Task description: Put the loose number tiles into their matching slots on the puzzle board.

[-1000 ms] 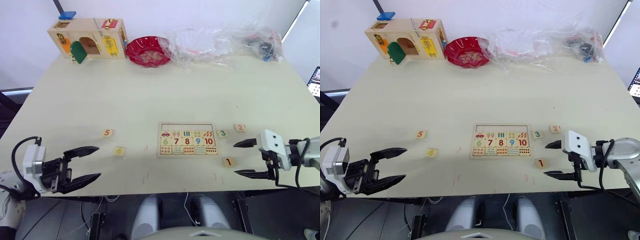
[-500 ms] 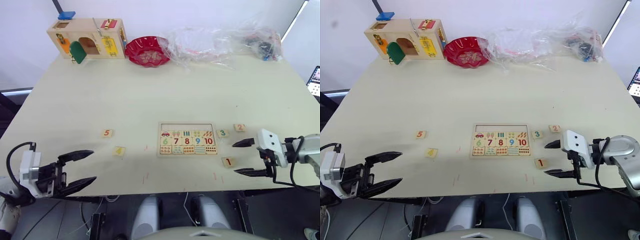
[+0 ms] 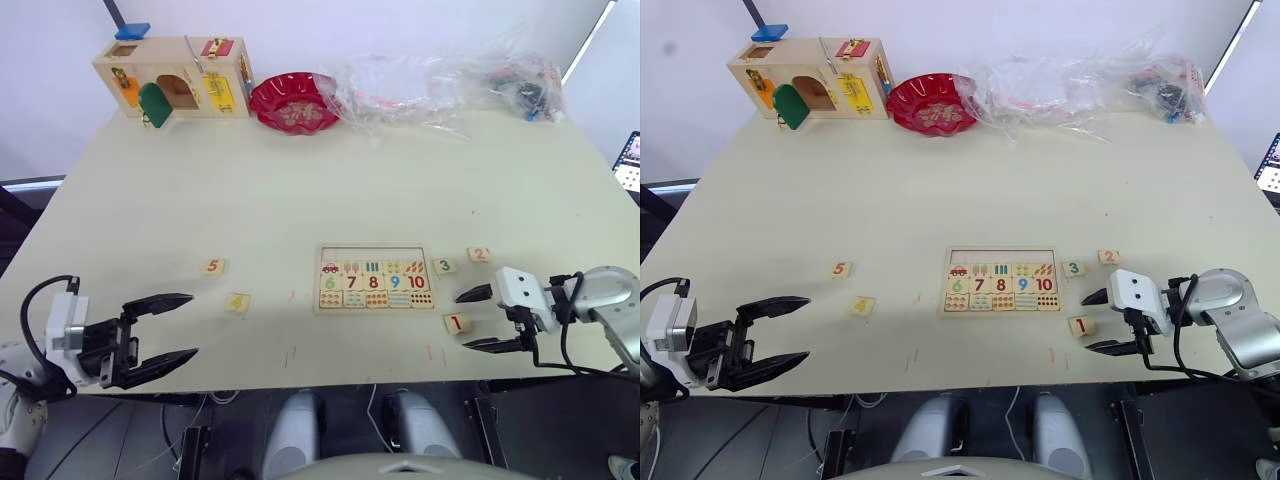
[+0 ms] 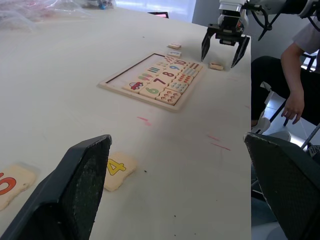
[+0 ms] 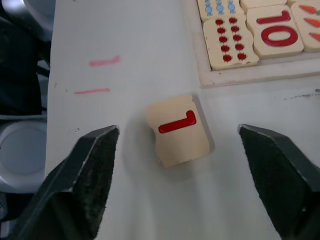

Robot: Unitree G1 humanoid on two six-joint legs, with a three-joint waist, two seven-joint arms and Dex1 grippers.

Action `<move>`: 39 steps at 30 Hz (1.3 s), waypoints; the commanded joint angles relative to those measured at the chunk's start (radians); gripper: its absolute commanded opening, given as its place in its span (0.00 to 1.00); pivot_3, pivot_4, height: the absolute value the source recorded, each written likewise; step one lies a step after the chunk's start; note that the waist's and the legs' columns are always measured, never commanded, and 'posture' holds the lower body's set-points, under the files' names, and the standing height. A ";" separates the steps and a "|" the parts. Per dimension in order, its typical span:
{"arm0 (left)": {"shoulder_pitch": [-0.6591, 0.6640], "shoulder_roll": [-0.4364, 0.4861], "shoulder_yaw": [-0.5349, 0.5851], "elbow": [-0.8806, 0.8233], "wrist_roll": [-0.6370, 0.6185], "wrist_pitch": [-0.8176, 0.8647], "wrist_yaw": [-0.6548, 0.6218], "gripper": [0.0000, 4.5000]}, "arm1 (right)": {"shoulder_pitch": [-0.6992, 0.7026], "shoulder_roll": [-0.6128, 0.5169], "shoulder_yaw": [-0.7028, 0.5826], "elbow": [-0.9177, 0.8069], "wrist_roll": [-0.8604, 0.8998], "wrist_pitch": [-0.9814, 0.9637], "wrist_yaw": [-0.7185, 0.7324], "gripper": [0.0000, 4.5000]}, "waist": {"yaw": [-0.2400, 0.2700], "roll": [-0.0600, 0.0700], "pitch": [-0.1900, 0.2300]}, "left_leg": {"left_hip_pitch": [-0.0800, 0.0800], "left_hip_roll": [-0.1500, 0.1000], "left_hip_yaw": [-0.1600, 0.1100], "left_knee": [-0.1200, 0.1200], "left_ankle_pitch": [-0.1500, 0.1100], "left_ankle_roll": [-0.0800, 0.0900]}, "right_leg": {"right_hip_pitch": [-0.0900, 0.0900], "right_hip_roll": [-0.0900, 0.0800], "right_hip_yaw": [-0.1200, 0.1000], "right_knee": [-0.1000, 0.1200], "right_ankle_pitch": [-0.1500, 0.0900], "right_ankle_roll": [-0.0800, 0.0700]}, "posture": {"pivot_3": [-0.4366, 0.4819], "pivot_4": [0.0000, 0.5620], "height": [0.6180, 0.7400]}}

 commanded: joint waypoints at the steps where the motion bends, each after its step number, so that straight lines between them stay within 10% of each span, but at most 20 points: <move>1: -0.012 0.013 0.005 -0.015 -0.001 0.006 -0.032 1.00 | -0.013 0.003 0.003 0.014 -0.013 -0.028 0.013 0.75 | 0.001 0.000 0.000 | 0.000 0.000 0.000 0.000 0.000 0.000 | 0.000 0.000 0.000 0.000 0.000 0.000 | 0.48 0.27 1.00; 22: -0.002 0.008 0.018 -0.026 0.011 0.007 -0.032 1.00 | -0.020 0.033 0.020 0.034 -0.050 -0.107 0.029 0.75 | -0.001 0.000 0.000 | 0.000 0.000 0.001 0.000 0.000 0.000 | 0.000 0.000 0.000 0.001 0.000 0.000 | 0.48 0.27 1.00; 28: -0.002 0.007 0.018 -0.025 0.014 0.006 -0.032 1.00 | -0.024 0.029 0.018 0.043 -0.055 -0.115 0.030 0.19 | 0.000 0.000 0.000 | 0.000 0.000 0.001 0.000 0.000 0.000 | 0.000 0.000 0.000 0.000 0.000 0.000 | 0.48 0.27 1.00; 39: -0.008 -0.002 0.020 -0.020 0.018 0.001 -0.032 1.00 | -0.036 0.003 -0.018 -0.048 -0.046 -0.038 -0.014 0.19 | 0.000 0.000 0.000 | 0.000 0.000 0.001 0.001 0.000 0.000 | 0.000 0.000 0.000 0.001 0.000 0.000 | 0.48 0.27 1.00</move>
